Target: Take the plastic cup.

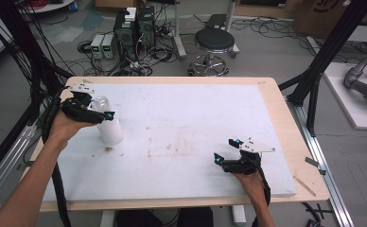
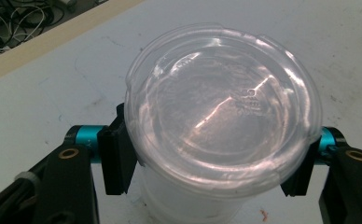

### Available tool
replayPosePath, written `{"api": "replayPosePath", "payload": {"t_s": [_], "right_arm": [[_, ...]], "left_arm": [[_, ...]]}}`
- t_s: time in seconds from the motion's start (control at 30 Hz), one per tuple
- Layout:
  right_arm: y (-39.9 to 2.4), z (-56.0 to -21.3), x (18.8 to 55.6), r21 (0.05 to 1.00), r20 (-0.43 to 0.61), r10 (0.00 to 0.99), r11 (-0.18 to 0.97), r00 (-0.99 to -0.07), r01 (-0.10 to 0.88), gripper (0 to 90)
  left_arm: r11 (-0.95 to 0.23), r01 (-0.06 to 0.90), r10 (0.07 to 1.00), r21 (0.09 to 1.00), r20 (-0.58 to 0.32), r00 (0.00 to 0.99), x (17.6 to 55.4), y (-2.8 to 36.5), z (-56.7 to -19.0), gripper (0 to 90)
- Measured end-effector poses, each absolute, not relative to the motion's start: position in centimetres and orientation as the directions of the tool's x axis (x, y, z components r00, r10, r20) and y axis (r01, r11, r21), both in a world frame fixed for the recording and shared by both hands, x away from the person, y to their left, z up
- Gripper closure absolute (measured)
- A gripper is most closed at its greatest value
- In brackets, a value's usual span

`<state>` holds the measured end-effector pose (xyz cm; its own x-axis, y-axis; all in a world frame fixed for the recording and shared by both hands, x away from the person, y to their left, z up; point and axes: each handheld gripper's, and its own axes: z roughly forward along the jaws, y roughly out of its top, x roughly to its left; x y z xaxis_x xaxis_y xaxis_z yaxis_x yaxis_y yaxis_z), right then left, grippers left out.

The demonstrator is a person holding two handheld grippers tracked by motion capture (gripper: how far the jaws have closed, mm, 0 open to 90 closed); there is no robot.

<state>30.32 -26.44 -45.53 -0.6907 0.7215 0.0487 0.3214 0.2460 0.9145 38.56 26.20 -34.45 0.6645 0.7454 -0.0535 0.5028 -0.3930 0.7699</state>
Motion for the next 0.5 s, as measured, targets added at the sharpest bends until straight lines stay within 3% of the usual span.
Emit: {"api": "replayPosePath", "payload": {"t_s": [0.2, 0.5], "right_arm": [[-26.4, -45.5, 30.3, 0.913, 0.049, 0.722, 0.248, -0.69, 0.324, 15.1], [-26.4, -45.5, 30.3, 0.914, 0.054, 0.723, 0.241, -0.689, 0.326, 15.1]], "left_arm": [[-0.385, 0.486, 0.749, 0.785, -0.042, 0.661, 38.5, 26.3, -32.4, 33.7], [-0.394, 0.414, 0.747, 0.821, 0.024, 0.664, 37.7, 26.2, -24.5, 34.1]]}}
